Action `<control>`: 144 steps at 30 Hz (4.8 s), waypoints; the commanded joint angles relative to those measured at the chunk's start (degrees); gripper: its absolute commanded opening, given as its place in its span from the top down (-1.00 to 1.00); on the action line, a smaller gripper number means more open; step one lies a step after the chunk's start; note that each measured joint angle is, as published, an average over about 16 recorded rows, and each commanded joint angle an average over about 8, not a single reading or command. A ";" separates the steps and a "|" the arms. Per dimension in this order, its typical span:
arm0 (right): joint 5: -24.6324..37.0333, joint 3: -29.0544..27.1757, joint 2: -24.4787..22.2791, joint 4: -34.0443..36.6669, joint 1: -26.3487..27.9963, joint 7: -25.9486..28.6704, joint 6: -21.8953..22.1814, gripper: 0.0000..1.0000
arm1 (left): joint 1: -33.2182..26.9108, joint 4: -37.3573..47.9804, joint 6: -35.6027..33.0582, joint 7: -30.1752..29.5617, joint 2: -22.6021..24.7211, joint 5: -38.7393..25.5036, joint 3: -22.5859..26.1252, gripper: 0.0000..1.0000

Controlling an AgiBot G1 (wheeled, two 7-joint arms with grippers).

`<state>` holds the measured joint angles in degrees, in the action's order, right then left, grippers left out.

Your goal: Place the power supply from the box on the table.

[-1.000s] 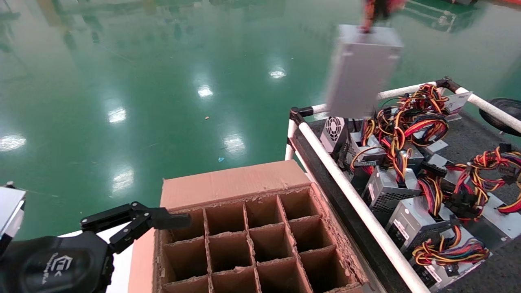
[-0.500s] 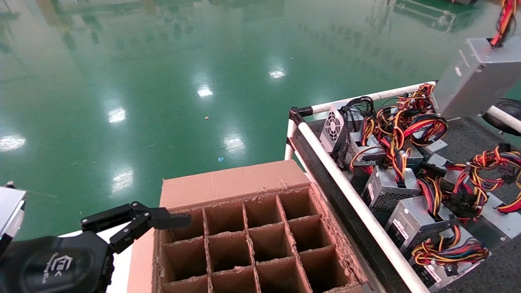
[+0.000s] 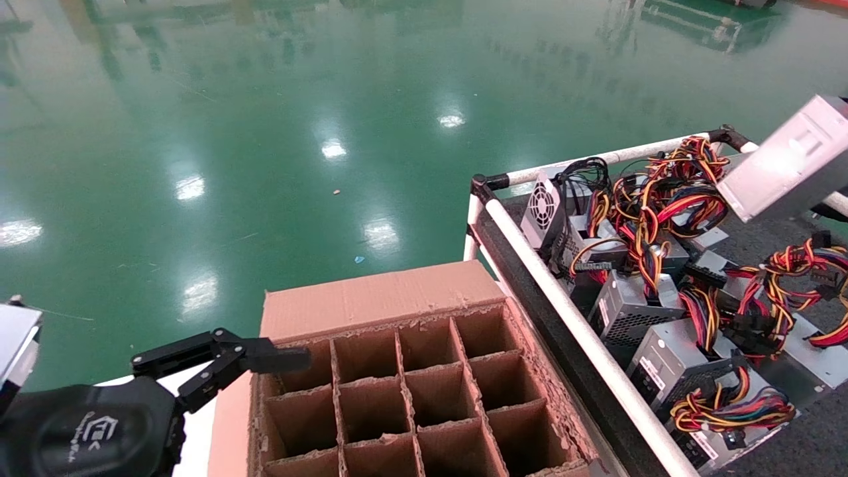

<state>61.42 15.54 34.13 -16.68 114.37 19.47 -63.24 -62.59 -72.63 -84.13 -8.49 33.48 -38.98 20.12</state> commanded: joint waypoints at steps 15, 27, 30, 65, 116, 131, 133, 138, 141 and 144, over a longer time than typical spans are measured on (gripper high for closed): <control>1.60 0.38 1.03 13.03 1.71 -9.93 6.72 1.00 | 0.00 0.00 0.01 0.01 0.00 0.01 0.01 -1.00; 2.13 0.71 4.94 16.41 -2.48 -14.22 10.25 1.00 | -0.01 0.00 0.01 0.01 -0.01 0.02 0.02 -1.00; 2.06 0.66 6.22 16.74 -3.86 -15.39 10.72 1.00 | -0.01 0.00 0.01 0.01 -0.01 0.02 0.02 -1.00; 3.08 1.34 15.28 16.66 -11.24 -20.99 8.74 -1.00 | 0.00 0.01 0.03 0.02 -0.02 0.05 0.04 -1.00; -7.82 0.81 8.34 -18.23 -30.89 -15.14 -6.27 -1.00 | -0.01 0.03 0.02 0.04 -0.02 0.06 0.06 -1.00; -13.40 0.66 4.80 -36.63 -41.32 -12.09 -13.96 -1.00 | -0.01 0.03 0.03 0.04 -0.03 0.07 0.07 -1.00; -14.14 0.63 4.33 -39.06 -42.69 -11.68 -14.98 -1.00 | -0.01 0.03 0.03 0.04 -0.03 0.07 0.08 -1.00; -16.01 0.58 3.14 -45.21 -46.18 -10.66 -17.56 -1.00 | -0.02 0.03 0.03 0.05 -0.03 0.07 0.08 -1.00; -17.12 0.55 2.43 -48.88 -48.26 -10.05 -19.09 -1.00 | -0.02 0.03 0.03 0.05 -0.03 0.07 0.08 -1.00; -18.24 0.52 1.72 -52.55 -50.34 -9.44 -20.63 -1.00 | -0.02 0.03 0.03 0.05 -0.03 0.08 0.08 -1.00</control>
<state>43.35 16.07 35.97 -68.74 64.32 9.92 -83.66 -62.61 -72.60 -84.10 -8.44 33.45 -38.90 20.20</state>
